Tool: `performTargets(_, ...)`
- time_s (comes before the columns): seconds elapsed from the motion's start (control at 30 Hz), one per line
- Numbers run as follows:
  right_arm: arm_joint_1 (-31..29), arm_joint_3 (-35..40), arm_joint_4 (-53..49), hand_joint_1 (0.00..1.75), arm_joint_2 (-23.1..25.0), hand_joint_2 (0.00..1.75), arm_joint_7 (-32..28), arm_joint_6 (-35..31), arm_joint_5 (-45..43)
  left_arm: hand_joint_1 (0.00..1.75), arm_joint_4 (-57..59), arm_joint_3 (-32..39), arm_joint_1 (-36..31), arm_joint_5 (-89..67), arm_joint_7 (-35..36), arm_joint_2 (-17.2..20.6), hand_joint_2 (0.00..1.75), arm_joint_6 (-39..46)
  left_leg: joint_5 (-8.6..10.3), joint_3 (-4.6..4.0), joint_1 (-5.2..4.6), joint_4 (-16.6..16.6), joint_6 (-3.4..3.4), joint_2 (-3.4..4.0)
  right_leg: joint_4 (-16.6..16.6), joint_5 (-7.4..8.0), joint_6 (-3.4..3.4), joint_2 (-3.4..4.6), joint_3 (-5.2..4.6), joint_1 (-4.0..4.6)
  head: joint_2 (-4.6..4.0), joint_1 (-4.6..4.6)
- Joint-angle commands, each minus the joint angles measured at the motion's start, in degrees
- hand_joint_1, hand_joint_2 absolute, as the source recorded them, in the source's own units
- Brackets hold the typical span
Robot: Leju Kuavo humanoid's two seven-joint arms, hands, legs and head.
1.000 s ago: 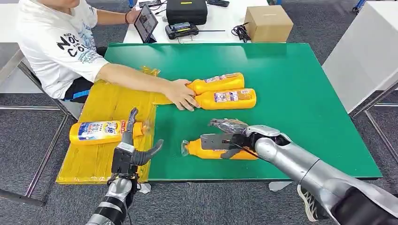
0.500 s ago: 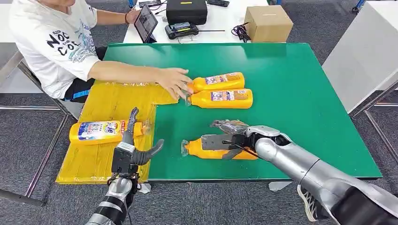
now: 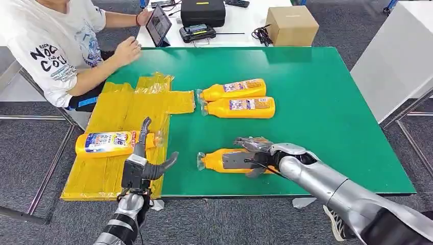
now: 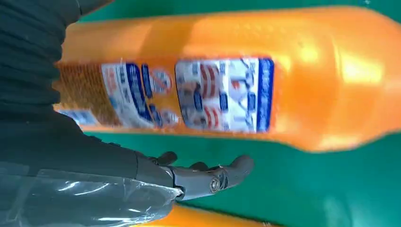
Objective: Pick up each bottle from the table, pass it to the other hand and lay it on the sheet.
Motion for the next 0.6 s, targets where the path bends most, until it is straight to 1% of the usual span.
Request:
performTargets(0.03, -0.19, 0.14, 3.40, 0.00, 0.35, 1.75, -0.34, -0.09, 0.43, 0.00, 3.24, -1.22, -1.73, 0.25, 0.43, 0.27, 1.75, -0.27, -0.13, 0.30, 0.07, 0.00, -0.10, 0.04, -0.04, -0.11, -0.13, -0.01, 0.32, 0.09, 0.00, 0.02)
performTargets(0.07, 0.21, -0.06, 3.41, 0.00, 0.21, 1.75, -0.31, -0.17, 0.56, 0.00, 3.23, -1.25, -1.72, 0.22, 0.46, 0.27, 1.75, -0.19, -0.09, 0.22, 0.05, 0.00, -0.08, 0.04, -0.03, -0.07, -0.11, 0.01, 0.24, 0.06, 0.00, 0.00)
performTargets(0.1, 0.78, -0.20, 3.51, 0.00, 0.00, 1.75, -0.32, -0.24, 0.63, 0.00, 3.24, -1.30, -1.72, 0.23, 0.46, 0.27, 1.75, -0.26, -0.14, 0.34, 0.08, 0.00, -0.11, 0.04, -0.05, -0.11, -0.14, 0.00, 0.37, 0.09, 0.00, 0.00)
performTargets(0.13, 1.19, -0.29, 3.60, 0.00, -0.18, 1.75, -0.33, -0.37, 0.67, 0.00, 3.22, -1.29, -1.73, 0.25, 0.45, 0.25, 1.75, -0.21, -0.07, 0.19, 0.06, -0.01, -0.07, -0.03, -0.05, -0.07, -0.09, -0.06, 0.23, 0.07, 0.00, 0.00)
performTargets(0.17, 1.41, -0.22, 3.67, 0.00, -0.29, 1.75, -0.35, -0.37, 0.71, 0.00, 3.22, -1.29, -1.72, 0.25, 0.45, 0.24, 1.75, -0.20, -0.12, 0.32, 0.10, -0.01, -0.11, -0.02, -0.07, -0.11, -0.14, -0.06, 0.38, 0.11, 0.00, 0.00)
performTargets(0.2, 1.55, -0.23, 3.71, 0.00, -0.47, 1.75, -0.42, -0.43, 0.72, 0.00, 3.24, -1.31, -1.69, 0.25, 0.45, 0.21, 1.75, -0.21, -0.07, 0.22, 0.06, -0.02, -0.08, -0.04, -0.06, -0.08, -0.10, -0.07, 0.26, 0.07, 0.00, 0.00)
performTargets(0.3, 2.45, -0.80, 3.38, 0.00, -0.83, 1.75, -0.47, -0.99, 1.46, 0.00, 3.28, -1.40, -1.58, 0.22, 0.54, 0.22, 1.75, -0.12, -0.20, 0.43, 0.14, 0.02, -0.14, -0.01, -0.07, -0.18, -0.18, -0.07, 0.50, 0.16, 0.00, 0.02)
performTargets(0.37, 2.45, -0.80, 3.38, 0.00, -0.83, 1.75, -0.47, -0.99, 1.46, 0.00, 3.28, -1.40, -1.58, 0.22, 0.54, 0.22, 1.75, -0.12, -0.05, 0.19, 0.05, -0.03, -0.06, -0.05, -0.06, -0.07, -0.08, -0.08, 0.22, 0.06, 0.00, 0.00)
performTargets(0.43, 2.52, -1.01, 3.25, 0.00, -0.79, 1.75, -0.44, -1.00, 1.74, 0.00, 3.25, -1.37, -1.58, 0.26, 0.53, 0.23, 1.75, -0.08, -0.14, 0.37, 0.11, -0.02, -0.10, -0.02, -0.10, -0.12, -0.15, -0.06, 0.42, 0.12, 0.00, 0.00)
performTargets(0.47, 2.51, -1.11, 3.24, 0.00, -0.78, 1.75, -0.44, -1.01, 1.76, 0.00, 3.23, -1.37, -1.62, 0.26, 0.53, 0.28, 1.75, -0.11, -0.09, 0.28, 0.06, -0.03, -0.08, -0.02, -0.08, -0.09, -0.11, -0.06, 0.32, 0.07, 0.00, 0.02)
performTargets(0.53, 2.62, -1.68, 3.62, 0.00, -0.48, 1.75, -0.29, -0.57, 2.55, 0.00, 3.29, -1.45, -1.58, 0.25, 0.71, 0.25, 1.75, -0.14, -0.14, 0.39, 0.12, -0.02, -0.12, 0.00, -0.11, -0.12, -0.15, -0.05, 0.44, 0.13, 0.00, 0.02)
performTargets(0.57, 2.62, -1.68, 3.62, 0.00, -0.48, 1.75, -0.29, -0.57, 2.55, 0.00, 3.29, -1.45, -1.58, 0.25, 0.71, 0.25, 1.75, -0.14, -0.07, 0.22, 0.04, -0.03, -0.07, -0.01, -0.06, -0.07, -0.10, -0.04, 0.24, 0.05, 0.00, 0.00)
performTargets(0.6, 2.59, -1.76, 3.66, 0.00, -0.61, 1.75, -0.31, -0.54, 2.53, 0.00, 3.30, -1.43, -1.53, 0.29, 0.72, 0.23, 1.75, -0.13, -0.14, 0.37, 0.11, -0.01, -0.12, 0.01, -0.08, -0.13, -0.16, -0.04, 0.41, 0.13, 0.00, 0.02)
